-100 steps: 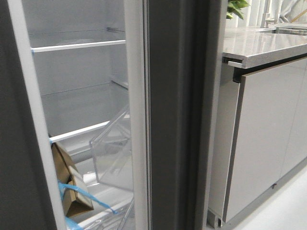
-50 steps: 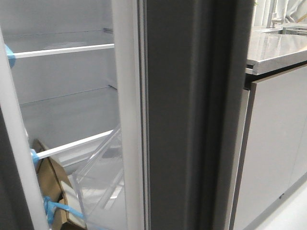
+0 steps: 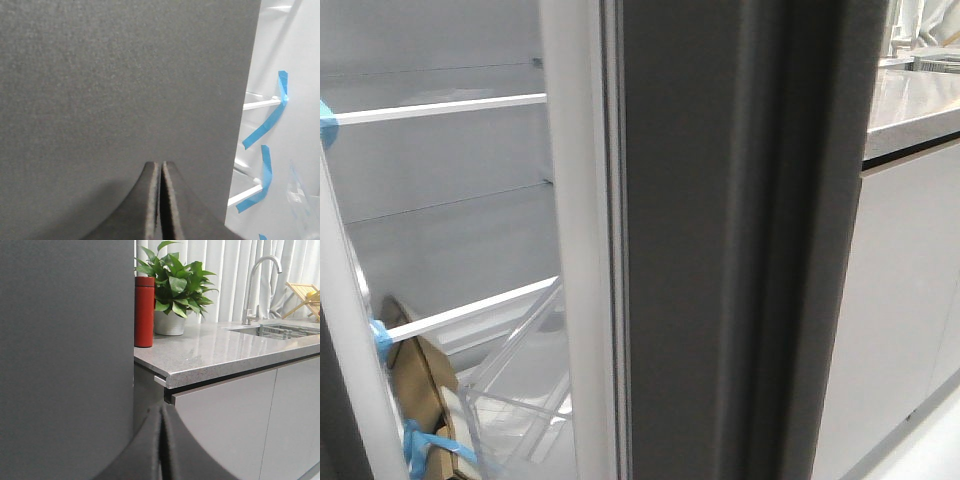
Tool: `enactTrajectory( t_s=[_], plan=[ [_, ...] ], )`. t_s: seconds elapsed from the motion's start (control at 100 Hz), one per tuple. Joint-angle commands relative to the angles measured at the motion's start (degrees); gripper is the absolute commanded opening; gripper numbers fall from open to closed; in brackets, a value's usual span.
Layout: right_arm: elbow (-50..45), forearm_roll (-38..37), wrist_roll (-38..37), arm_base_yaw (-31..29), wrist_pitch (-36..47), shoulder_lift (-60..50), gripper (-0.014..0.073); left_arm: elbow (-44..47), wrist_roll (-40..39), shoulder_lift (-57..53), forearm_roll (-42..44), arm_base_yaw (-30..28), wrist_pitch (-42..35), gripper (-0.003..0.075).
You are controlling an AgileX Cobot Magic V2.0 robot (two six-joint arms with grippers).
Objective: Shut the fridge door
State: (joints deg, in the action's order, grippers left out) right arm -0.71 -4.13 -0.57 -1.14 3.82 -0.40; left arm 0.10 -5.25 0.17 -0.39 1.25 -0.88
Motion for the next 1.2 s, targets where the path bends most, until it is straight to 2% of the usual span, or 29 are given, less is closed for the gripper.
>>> enactTrajectory(
  t_s=[0.0,1.07,1.19],
  plan=[
    [-0.56,-0.44,0.57,-0.36,4.48,-0.67,-0.0076,1.60,-0.20,1.09,-0.09,-0.13,-4.40,-0.0021],
    [-0.56,-0.44,-0.43,-0.26,4.70,-0.67,-0.0076,1.60,-0.20,1.09,-0.09,-0.13,-4.40,-0.0021],
    [2.02,-0.44,-0.55,-0.26,3.44,0.03,-0.0076,1.60,-0.20,1.09,-0.09,-0.13,-4.40,-0.0021]
  ],
)
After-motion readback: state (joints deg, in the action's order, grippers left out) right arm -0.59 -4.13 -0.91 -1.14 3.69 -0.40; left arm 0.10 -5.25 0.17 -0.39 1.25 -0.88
